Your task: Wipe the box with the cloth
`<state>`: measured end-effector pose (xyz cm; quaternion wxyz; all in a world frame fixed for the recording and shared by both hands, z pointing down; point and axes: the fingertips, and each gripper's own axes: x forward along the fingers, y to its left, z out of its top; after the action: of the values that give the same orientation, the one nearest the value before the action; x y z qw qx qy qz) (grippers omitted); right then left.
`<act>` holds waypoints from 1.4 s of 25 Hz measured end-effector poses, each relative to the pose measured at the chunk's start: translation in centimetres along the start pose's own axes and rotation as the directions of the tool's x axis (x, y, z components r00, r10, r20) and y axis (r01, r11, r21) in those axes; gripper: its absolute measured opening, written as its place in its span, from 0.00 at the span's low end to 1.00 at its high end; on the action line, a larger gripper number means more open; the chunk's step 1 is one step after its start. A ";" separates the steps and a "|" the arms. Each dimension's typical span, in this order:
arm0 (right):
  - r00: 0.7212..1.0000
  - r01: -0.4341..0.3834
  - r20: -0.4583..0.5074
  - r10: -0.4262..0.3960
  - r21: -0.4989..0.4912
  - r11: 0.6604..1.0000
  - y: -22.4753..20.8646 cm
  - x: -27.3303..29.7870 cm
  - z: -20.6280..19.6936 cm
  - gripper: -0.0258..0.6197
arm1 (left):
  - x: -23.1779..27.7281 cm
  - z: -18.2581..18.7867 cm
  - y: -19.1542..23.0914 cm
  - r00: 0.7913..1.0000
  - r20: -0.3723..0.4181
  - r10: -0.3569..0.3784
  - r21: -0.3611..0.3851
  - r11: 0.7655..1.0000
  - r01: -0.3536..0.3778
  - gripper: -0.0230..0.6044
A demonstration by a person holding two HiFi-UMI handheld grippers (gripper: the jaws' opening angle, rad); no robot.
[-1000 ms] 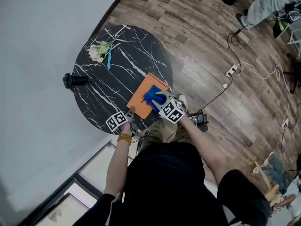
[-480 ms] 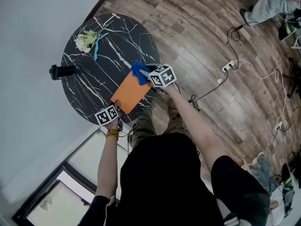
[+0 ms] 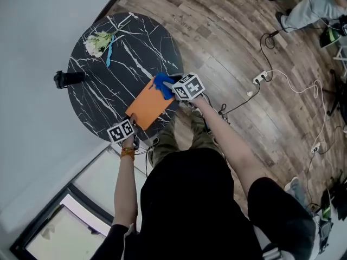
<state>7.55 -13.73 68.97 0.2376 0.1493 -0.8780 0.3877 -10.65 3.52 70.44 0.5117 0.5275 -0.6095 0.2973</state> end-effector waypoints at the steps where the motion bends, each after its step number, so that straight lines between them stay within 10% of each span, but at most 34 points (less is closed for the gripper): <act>1: 1.000 0.006 -0.007 -0.006 -0.012 1.000 -0.1 0.9 1.1 0.17 | 0.0 0.0 -0.1 1.000 -0.007 -0.002 -0.003 1.000 0.002 0.23; 6: 1.000 0.002 -0.008 -0.002 -0.004 1.000 -0.3 3.4 3.7 0.17 | 0.2 0.0 0.2 0.999 -0.014 -0.041 -0.077 0.996 0.040 0.22; 16: 0.999 0.024 -0.033 -0.022 0.060 0.998 0.3 -3.1 -3.7 0.17 | 0.7 0.2 0.2 0.998 -0.003 -0.062 -0.125 0.990 0.061 0.22; 26: 0.978 0.035 -0.194 -0.079 -0.221 0.975 0.8 1.9 0.9 0.17 | 0.7 0.2 -0.1 0.997 -0.006 -0.075 -0.069 0.995 0.074 0.22; 30: 0.938 -0.045 -0.327 -0.115 -0.445 0.894 1.9 3.5 1.9 0.17 | 0.5 0.6 0.4 0.995 0.002 -0.101 -0.053 0.993 0.101 0.23; 35: 0.917 -0.116 -0.339 -0.209 -0.729 0.675 3.4 4.8 2.4 0.17 | 0.4 0.5 0.3 0.995 0.009 -0.096 -0.025 0.995 0.096 0.23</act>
<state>1.30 -13.70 68.05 0.4596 -0.0176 -0.8878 0.0167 -11.04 3.01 70.73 0.5298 0.5506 -0.5892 0.2627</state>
